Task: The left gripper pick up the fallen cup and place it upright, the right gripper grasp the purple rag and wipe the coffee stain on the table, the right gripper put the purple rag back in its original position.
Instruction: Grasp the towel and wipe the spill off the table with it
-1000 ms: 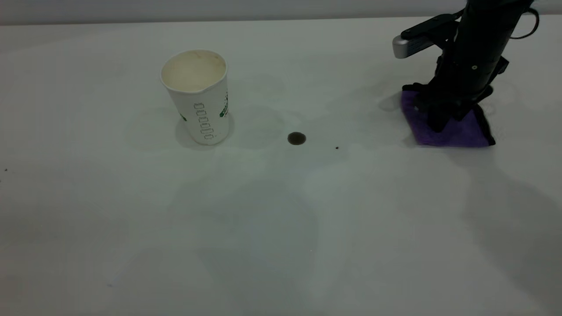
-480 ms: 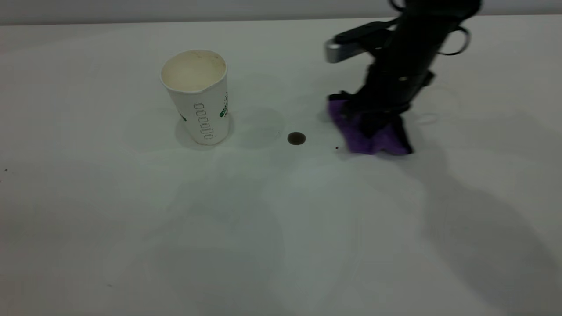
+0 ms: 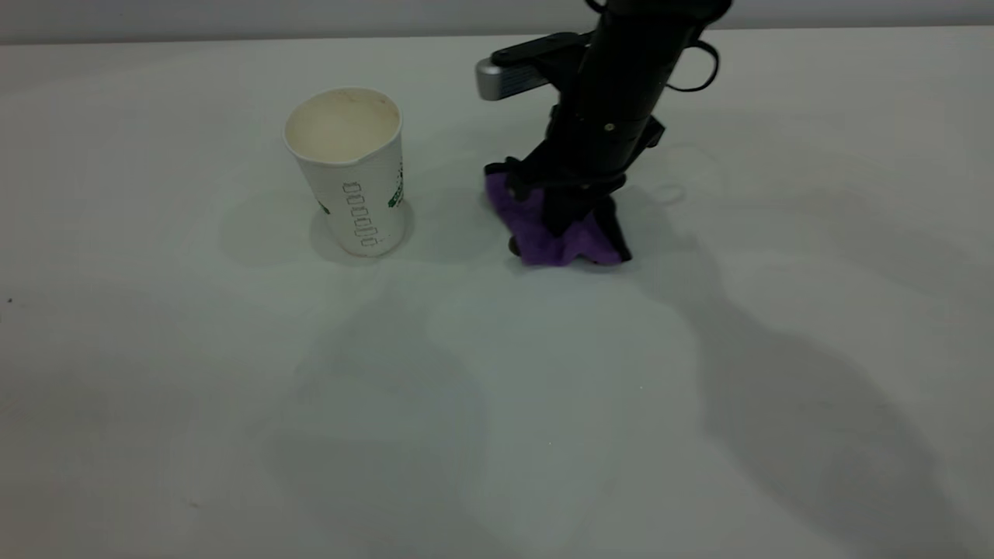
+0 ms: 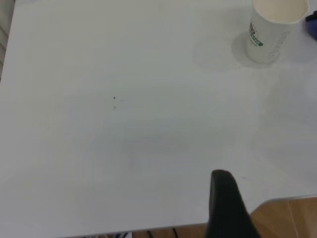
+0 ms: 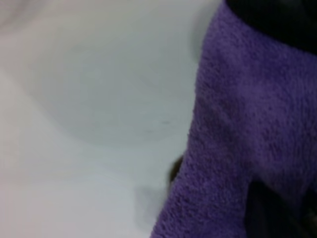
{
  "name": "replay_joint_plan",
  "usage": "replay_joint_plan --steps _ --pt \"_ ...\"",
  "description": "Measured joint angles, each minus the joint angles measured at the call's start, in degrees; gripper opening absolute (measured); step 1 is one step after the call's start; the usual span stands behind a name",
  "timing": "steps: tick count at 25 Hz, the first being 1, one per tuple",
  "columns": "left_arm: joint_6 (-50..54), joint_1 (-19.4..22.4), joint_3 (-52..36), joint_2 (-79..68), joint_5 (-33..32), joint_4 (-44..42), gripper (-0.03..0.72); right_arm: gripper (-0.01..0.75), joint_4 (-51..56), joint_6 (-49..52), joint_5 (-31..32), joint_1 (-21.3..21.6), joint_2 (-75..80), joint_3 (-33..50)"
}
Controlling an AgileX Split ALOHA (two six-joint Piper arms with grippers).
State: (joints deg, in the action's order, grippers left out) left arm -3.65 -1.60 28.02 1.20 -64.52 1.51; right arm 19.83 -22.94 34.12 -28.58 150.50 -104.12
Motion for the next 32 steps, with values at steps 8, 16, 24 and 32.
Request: replay_joint_plan --steps 8,16,24,32 --pt "0.0 0.0 0.0 0.0 0.0 0.0 0.475 0.052 2.81 0.0 9.51 -3.52 0.86 -0.84" --pt "0.0 0.0 0.0 0.0 0.0 0.0 0.475 0.052 4.0 -2.73 18.65 -6.74 1.49 -0.84" --pt "0.0 0.0 0.0 0.0 0.0 0.0 0.474 0.052 0.62 -0.25 16.61 -6.85 1.86 -3.3" --pt "0.0 0.0 0.0 0.0 0.0 0.0 0.474 0.052 -19.83 10.31 13.2 -3.32 2.14 -7.21"
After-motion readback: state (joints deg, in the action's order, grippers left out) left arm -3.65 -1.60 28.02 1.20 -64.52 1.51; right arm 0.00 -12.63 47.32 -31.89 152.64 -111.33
